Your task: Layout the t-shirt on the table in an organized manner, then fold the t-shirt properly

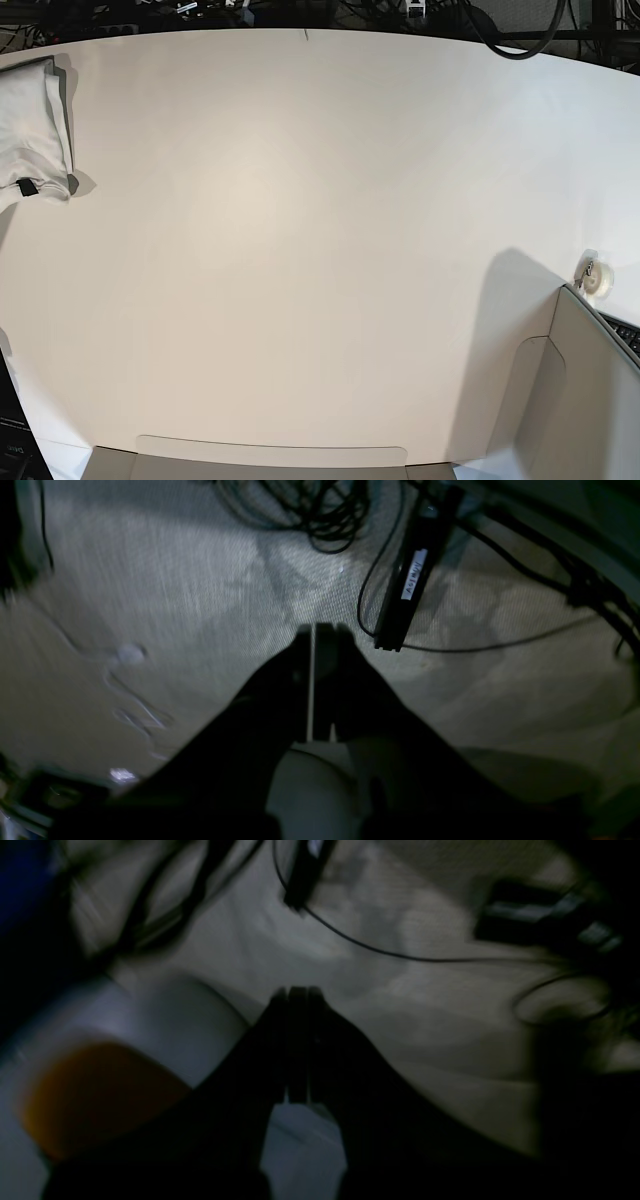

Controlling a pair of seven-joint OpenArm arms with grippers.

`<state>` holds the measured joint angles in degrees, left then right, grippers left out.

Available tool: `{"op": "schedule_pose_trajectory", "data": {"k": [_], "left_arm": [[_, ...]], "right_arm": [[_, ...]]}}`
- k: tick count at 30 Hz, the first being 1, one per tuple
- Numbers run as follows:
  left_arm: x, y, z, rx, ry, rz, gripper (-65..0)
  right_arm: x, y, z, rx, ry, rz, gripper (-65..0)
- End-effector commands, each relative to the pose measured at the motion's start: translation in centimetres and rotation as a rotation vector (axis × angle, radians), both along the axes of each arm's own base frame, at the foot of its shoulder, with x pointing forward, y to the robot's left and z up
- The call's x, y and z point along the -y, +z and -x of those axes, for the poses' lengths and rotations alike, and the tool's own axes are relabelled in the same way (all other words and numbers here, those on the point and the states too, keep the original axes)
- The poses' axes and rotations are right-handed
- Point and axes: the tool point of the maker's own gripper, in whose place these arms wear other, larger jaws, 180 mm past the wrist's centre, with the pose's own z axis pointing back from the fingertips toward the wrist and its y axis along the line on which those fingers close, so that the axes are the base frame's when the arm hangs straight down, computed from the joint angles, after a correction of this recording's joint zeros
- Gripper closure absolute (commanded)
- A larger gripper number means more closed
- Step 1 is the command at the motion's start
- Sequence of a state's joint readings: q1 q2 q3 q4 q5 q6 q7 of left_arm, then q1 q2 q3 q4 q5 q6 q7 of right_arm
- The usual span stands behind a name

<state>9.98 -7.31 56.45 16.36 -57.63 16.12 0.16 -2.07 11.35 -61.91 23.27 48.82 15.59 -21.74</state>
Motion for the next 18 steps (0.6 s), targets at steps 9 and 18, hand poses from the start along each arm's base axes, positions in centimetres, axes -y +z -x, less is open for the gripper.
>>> {"op": "schedule_pose_trajectory", "data": {"k": [9, 18], "left_arm": [[-3.9, 0.3, -2.3, 0.112, -0.138, -0.107, 0.0], [0.6, -0.4, -3.4, 0.097, -0.111, 0.103, 0.0]], "right_arm": [[-6.1, -0.8, -2.6, 0.16, -0.286, -0.063, 0.0], [-0.2, -1.8, -8.1, 0.365, -0.403, 0.287, 0.0]]}}
